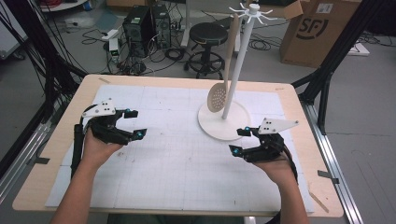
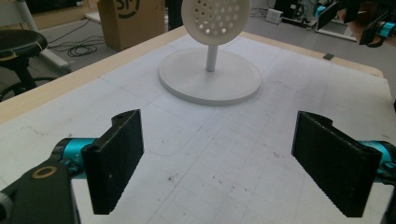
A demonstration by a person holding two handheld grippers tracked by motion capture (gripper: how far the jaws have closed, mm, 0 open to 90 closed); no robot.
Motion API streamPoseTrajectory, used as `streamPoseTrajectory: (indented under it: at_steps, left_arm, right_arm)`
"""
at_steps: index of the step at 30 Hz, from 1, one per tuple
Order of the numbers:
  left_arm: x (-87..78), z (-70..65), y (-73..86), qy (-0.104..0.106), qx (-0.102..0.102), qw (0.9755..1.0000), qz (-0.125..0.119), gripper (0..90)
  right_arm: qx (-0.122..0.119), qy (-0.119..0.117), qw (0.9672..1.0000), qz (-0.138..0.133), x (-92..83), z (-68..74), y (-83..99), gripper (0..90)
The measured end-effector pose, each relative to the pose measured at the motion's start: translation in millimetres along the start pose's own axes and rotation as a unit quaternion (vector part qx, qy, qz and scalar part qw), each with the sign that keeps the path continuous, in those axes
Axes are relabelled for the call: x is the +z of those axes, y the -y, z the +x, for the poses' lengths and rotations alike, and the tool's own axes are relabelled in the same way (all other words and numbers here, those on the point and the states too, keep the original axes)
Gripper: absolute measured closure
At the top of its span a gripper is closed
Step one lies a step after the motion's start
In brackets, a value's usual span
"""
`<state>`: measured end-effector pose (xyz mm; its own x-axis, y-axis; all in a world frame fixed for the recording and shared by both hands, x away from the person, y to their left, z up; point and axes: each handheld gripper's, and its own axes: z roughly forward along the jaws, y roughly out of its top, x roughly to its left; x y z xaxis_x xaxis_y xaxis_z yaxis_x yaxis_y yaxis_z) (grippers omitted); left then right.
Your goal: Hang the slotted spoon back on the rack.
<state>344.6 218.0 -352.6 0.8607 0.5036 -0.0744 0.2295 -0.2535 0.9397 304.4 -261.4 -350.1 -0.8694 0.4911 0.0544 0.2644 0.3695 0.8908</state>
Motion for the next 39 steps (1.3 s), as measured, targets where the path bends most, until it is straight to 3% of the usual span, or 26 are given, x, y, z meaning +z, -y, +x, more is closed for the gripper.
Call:
streamPoseTrajectory:
  at_steps: [7, 13, 23, 39]
  left_arm:
    - [1.7, -7.7, -0.7, 0.001, 0.003, 0.9999, 0.012, 15.1]
    - [-2.4, -15.0, 0.5, 0.007, 0.005, 0.9999, 0.006, 13.5]
    - [-10.4, -18.7, 0.3, 0.01, -0.002, 0.9999, -0.009, 7.5]
    - [-9.5, -19.9, 3.7, 0.01, 0.001, 1.0, -0.001, 5.9]
  right_arm:
    - [0.0, 0.0, 1.0, -0.006, -2.3, -1.2, 0.7, 29.8]
    - [0.002, 0.001, 1.0, -0.004, -5.3, -2.4, 4.1, 29.8]
    - [-0.002, 0.002, 1.0, 0.001, -1.9, -0.8, 3.6, 29.8]
    - [-0.003, 0.001, 1.0, 0.007, 0.9, 0.5, 3.4, 29.8]
